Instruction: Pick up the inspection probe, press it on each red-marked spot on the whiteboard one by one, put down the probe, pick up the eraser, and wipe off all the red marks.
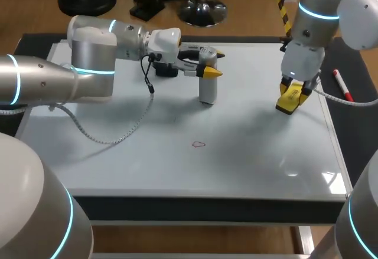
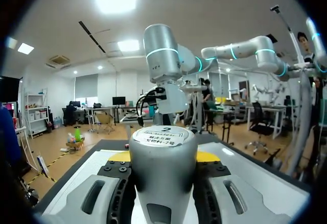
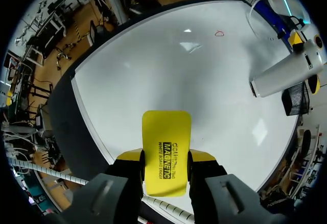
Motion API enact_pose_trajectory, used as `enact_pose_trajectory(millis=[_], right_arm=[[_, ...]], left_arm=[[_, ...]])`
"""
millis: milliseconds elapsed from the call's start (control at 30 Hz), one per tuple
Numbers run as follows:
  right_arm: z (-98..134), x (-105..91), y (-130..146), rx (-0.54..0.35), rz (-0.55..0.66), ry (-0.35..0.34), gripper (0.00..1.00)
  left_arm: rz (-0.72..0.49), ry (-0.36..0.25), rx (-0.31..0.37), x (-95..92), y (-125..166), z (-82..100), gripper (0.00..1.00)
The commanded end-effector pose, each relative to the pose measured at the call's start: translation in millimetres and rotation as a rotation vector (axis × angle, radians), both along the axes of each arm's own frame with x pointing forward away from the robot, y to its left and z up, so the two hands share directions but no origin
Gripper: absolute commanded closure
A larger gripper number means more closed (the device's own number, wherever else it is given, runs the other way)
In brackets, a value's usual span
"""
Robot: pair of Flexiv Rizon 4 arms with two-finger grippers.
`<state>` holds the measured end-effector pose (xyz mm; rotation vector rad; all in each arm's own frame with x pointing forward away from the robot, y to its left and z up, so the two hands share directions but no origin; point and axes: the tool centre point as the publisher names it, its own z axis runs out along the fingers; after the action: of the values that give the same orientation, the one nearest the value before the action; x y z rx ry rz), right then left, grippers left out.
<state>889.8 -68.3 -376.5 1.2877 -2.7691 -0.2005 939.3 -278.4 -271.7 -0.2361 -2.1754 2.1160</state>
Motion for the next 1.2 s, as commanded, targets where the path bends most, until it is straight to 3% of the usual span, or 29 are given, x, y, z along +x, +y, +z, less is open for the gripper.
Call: enact_pose_trajectory(millis=[33, 1000, 1200], right_arm=[[0.3, 0.2, -0.8, -0.003, 0.002, -0.001, 1.00], [0.3, 0.2, -0.8, -0.003, 0.002, -0.001, 1.00], [0.3, 0.2, -0.8, -0.003, 0.002, -0.001, 1.00]], left_arm=[[-0.024, 0.005, 0.000, 4.9, -1.4, -2.7, 1.00], [-0.018, 0.005, 0.020, 6.1, -1.4, -5.5, 1.00], [-0.032, -0.009, 0.028, 8.3, 0.5, 2.0, 1.00]])
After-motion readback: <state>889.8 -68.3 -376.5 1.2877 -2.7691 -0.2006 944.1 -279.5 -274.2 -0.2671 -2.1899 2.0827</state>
